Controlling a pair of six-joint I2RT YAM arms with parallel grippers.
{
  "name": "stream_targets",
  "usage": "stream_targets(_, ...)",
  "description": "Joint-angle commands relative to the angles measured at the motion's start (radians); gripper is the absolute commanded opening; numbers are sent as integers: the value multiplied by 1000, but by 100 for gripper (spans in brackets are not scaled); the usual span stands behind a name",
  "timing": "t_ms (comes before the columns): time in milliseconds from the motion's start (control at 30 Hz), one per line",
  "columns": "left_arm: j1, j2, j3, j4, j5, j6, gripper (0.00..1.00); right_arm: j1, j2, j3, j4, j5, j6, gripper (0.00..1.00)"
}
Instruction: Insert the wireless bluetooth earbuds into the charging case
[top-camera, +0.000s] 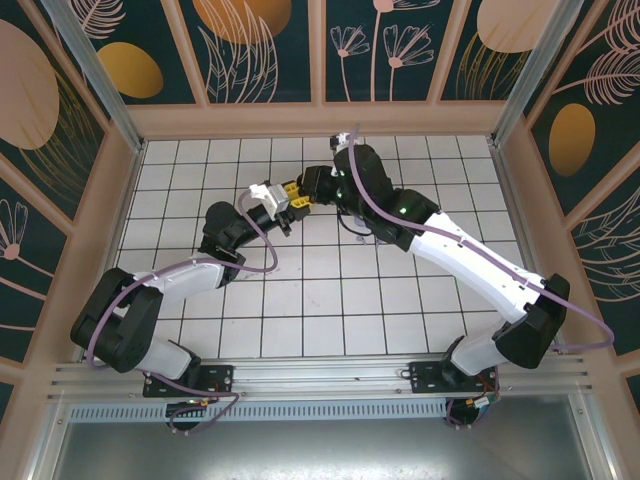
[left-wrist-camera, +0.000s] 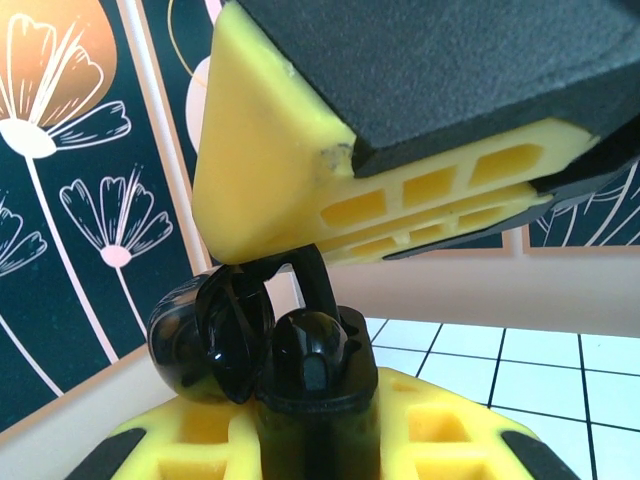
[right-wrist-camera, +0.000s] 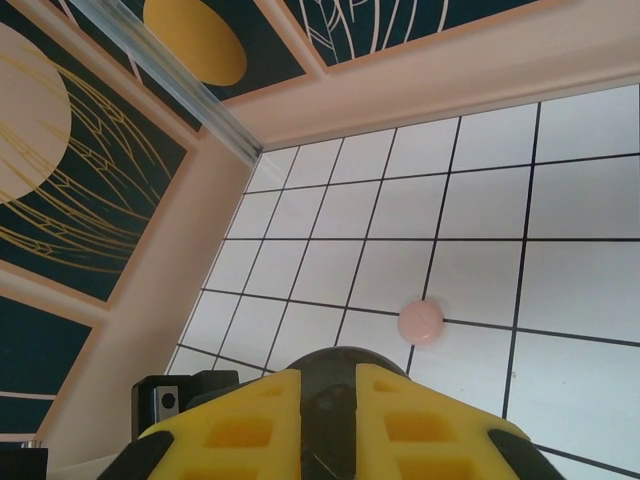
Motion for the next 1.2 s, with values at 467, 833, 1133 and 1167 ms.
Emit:
stream_targets(467, -16, -23, 46, 84, 20, -23, 0, 78, -29, -108, 7, 46, -76, 17)
stream_targets(833, -15, -23, 36, 74, 29, -30, 0, 35, -29, -24, 26, 53, -42, 43)
stream_targets(1133, -16, -18, 31, 75, 28, -34, 0, 9, -26, 45, 37, 12, -43, 60)
stream_targets(1167, -16, -18, 31, 75, 29, -33, 0, 8, -27, 47, 36, 14, -42, 60)
